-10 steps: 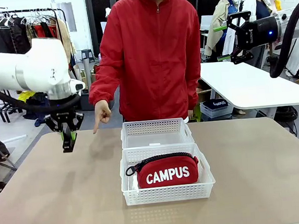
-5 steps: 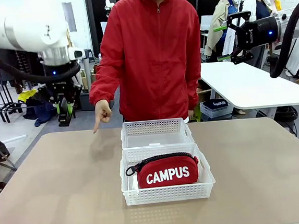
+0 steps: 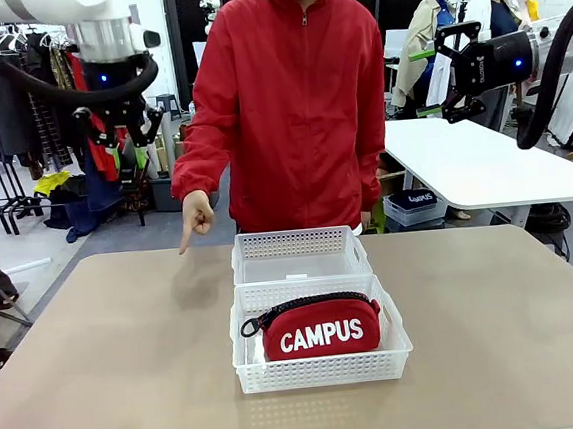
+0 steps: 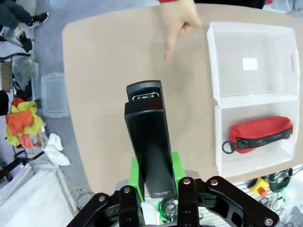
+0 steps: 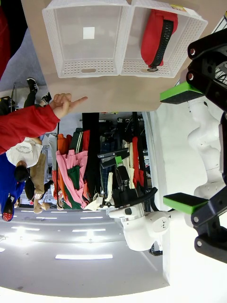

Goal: Distribute items into two baskets.
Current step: Pick up the Stapler that the person points to, then place the picked Stapler into the Organizing basket as instructed by the person.

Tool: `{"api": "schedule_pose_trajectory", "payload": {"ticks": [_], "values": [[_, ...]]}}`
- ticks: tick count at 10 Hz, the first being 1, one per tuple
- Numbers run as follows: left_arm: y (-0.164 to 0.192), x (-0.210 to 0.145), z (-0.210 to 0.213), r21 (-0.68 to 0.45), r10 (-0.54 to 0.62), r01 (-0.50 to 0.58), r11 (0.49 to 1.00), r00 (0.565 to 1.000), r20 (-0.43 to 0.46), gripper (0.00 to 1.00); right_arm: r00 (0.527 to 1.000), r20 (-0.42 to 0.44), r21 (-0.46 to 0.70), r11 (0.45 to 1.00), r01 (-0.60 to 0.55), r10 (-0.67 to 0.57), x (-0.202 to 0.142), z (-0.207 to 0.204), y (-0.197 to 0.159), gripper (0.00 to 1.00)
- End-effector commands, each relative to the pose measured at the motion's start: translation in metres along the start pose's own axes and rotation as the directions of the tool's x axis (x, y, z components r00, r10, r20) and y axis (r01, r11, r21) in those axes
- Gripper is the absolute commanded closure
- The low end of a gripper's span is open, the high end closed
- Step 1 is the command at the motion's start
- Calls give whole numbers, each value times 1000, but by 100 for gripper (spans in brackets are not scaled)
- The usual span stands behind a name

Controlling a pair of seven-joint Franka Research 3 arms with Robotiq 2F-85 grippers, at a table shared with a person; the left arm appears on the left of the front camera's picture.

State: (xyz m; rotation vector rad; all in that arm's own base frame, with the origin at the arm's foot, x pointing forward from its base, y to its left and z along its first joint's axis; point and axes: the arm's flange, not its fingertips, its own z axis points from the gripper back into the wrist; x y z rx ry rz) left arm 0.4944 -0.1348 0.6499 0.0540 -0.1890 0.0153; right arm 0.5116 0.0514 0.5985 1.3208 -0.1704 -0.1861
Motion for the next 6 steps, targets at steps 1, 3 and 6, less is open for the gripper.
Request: {"api": "schedule_pose_trajectory", "payload": {"ticks": [1,3,6], "values": [[2,-1,11,-44,3,-2,999,1000,24,100,1000,-2,4,1000,14,-14,-1,-1,2,0],[2,-1,0,10,74,-75,997,994,77,100,1000,-2,4,1000,14,-14,-1,-1,2,0],[-1,0,12,-26,6,-5,1000,1000,21,100,1000,-2,4,1000,14,-14,-1,-1,2,0]]}}
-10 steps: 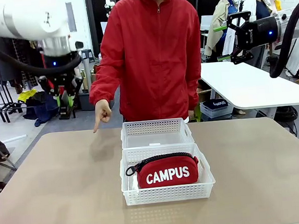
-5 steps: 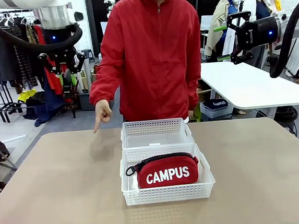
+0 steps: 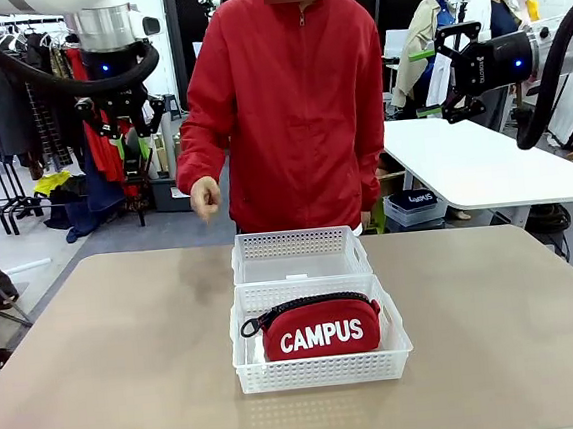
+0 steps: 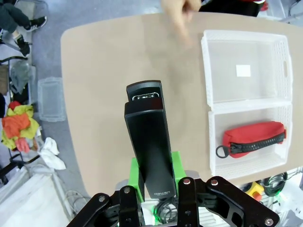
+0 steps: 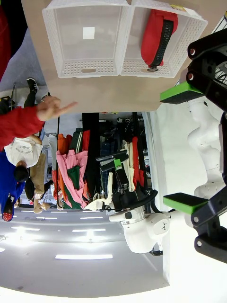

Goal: Distribute items into two baskets.
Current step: Place the picked Stapler into the Organizing basket as instructed by the person.

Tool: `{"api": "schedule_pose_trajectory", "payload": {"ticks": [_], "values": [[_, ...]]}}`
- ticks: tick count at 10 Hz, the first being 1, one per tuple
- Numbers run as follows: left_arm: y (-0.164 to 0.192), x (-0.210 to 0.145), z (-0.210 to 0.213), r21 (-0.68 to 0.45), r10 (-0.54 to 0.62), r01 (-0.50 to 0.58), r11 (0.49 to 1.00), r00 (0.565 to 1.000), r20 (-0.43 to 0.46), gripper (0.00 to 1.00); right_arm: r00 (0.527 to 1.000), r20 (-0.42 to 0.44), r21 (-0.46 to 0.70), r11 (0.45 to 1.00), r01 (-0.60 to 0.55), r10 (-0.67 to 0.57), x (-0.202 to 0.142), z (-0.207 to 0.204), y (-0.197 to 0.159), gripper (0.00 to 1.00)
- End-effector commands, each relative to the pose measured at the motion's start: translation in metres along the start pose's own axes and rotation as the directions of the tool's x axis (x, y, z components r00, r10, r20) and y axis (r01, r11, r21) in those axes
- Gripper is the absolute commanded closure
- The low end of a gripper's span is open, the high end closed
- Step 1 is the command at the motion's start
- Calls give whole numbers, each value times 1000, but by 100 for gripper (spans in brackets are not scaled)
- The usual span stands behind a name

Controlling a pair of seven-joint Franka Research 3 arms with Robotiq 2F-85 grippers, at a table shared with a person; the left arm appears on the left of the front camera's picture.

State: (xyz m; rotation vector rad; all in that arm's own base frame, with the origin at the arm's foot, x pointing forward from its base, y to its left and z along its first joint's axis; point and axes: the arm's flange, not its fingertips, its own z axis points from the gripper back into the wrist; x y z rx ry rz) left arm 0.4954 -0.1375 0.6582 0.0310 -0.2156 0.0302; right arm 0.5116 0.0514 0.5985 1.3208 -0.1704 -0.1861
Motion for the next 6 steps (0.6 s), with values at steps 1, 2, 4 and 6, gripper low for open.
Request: {"api": "schedule_pose_trajectory", "payload": {"ticks": [1,2,4,6], "values": [[1,-2,4,-4,-12,12,1000,1000,-5,100,1000,-2,4,1000,14,-14,-1,-1,2,0],[1,-2,4,-4,-12,12,1000,1000,-5,100,1000,-2,4,1000,14,-14,-1,-1,2,0],[1,-2,4,-4,-12,12,1000,1000,-5,100,1000,-2,4,1000,14,-14,-1,-1,2,0],[1,-2,4,-4,-12,12,1000,1000,-5,100,1000,-2,4,1000,14,-14,-1,-1,2,0]]}}
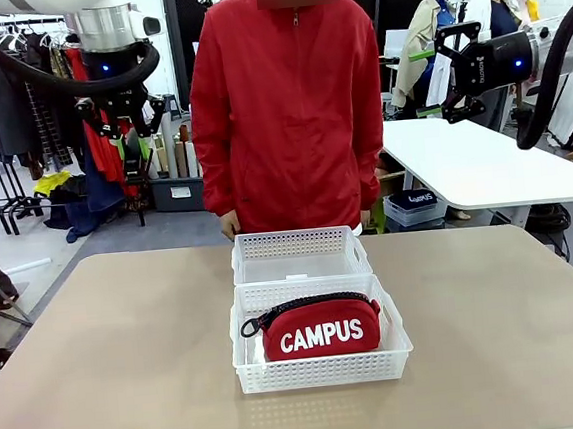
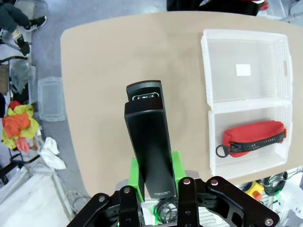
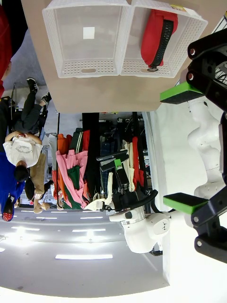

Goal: Distribute items into two baskets.
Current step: Place the picked Stapler into the Organizing basket as instructed by the person.

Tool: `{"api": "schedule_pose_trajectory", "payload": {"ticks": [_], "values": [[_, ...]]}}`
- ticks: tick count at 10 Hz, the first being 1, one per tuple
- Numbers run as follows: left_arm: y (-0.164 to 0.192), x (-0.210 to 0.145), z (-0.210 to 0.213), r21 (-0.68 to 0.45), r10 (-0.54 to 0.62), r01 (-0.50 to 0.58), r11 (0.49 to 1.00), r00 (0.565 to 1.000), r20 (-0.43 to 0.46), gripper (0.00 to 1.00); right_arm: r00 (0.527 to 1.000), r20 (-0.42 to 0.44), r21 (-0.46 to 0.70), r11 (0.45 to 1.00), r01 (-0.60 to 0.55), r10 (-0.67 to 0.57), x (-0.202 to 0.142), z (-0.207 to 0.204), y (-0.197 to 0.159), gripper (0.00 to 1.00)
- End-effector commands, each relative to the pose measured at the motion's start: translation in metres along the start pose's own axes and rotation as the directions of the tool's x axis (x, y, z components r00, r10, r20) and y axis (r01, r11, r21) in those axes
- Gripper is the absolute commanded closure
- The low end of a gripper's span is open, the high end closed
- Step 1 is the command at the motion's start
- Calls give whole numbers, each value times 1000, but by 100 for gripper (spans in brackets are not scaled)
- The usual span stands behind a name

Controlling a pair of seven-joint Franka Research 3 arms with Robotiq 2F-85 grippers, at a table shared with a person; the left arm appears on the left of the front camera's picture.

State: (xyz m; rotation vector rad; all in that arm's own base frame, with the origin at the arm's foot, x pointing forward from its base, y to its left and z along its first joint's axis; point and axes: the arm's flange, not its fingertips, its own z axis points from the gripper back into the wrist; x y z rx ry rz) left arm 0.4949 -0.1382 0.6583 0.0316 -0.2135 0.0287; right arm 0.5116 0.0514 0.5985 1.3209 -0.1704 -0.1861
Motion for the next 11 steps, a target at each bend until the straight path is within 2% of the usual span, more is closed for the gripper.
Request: {"api": "schedule_pose_trajectory", "payload": {"ticks": [1,11], "values": [[2,-1,4,-5,-11,11,1000,1000,-3,100,1000,-2,4,1000,14,-14,-1,-1,2,0],[2,-1,4,-5,-11,11,1000,1000,-3,100,1000,-2,4,1000,14,-14,-1,-1,2,0]]}}
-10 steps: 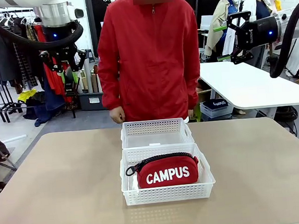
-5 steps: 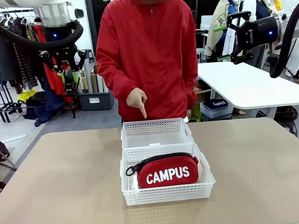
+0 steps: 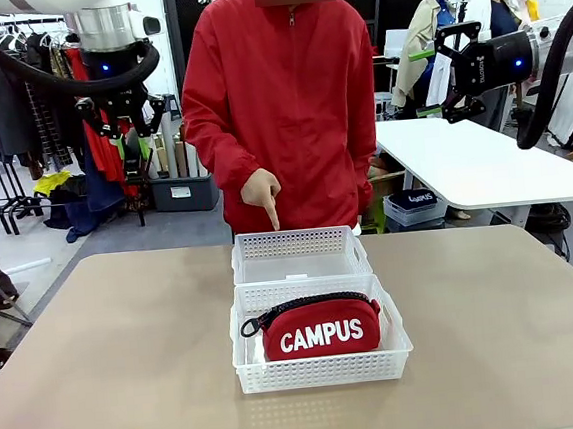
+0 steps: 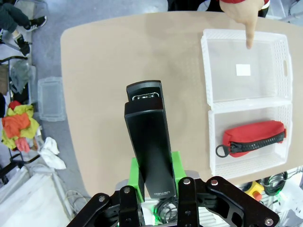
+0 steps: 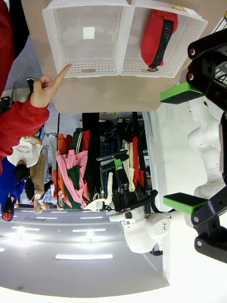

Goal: Distribute items into two baskets.
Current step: Place the picked Stapler into the Organizing basket as instructed by the person.

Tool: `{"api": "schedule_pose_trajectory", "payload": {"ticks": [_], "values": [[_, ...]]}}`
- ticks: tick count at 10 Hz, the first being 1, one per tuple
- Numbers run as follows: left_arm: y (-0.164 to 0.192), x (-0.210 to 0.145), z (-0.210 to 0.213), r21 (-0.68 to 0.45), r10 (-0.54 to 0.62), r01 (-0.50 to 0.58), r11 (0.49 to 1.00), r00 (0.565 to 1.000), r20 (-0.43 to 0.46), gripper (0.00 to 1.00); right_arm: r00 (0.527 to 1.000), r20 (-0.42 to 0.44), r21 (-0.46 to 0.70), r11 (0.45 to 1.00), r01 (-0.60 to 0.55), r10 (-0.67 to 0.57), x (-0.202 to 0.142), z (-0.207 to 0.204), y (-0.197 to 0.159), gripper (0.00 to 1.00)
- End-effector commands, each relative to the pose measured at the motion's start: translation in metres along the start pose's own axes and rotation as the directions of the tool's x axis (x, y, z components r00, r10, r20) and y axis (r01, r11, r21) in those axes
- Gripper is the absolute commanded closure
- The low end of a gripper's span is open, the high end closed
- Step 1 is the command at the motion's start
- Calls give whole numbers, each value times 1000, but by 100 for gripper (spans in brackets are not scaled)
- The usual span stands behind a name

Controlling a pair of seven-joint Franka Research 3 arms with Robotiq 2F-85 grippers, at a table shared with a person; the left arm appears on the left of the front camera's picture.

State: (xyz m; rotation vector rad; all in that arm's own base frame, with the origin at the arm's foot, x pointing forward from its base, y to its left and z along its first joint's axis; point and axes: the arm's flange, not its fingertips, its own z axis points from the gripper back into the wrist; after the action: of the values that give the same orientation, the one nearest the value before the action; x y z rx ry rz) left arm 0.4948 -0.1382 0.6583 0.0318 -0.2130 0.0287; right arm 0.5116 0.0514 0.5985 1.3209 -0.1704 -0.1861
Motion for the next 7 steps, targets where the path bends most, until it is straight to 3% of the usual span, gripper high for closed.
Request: {"api": "schedule_pose_trajectory", "payload": {"ticks": [1,3,7], "values": [[2,-1,4,-5,-11,11,1000,1000,-3,100,1000,-2,4,1000,14,-14,-1,-1,2,0],[0,0,0,0,0,0,1000,1000,0,100,1000,-2,4,1000,14,-14,-1,-1,2,0],[-13,12,-11,68,-295,298,952,954,-52,100,1000,-2,4,1000,14,-14,-1,-1,2,0]]}}
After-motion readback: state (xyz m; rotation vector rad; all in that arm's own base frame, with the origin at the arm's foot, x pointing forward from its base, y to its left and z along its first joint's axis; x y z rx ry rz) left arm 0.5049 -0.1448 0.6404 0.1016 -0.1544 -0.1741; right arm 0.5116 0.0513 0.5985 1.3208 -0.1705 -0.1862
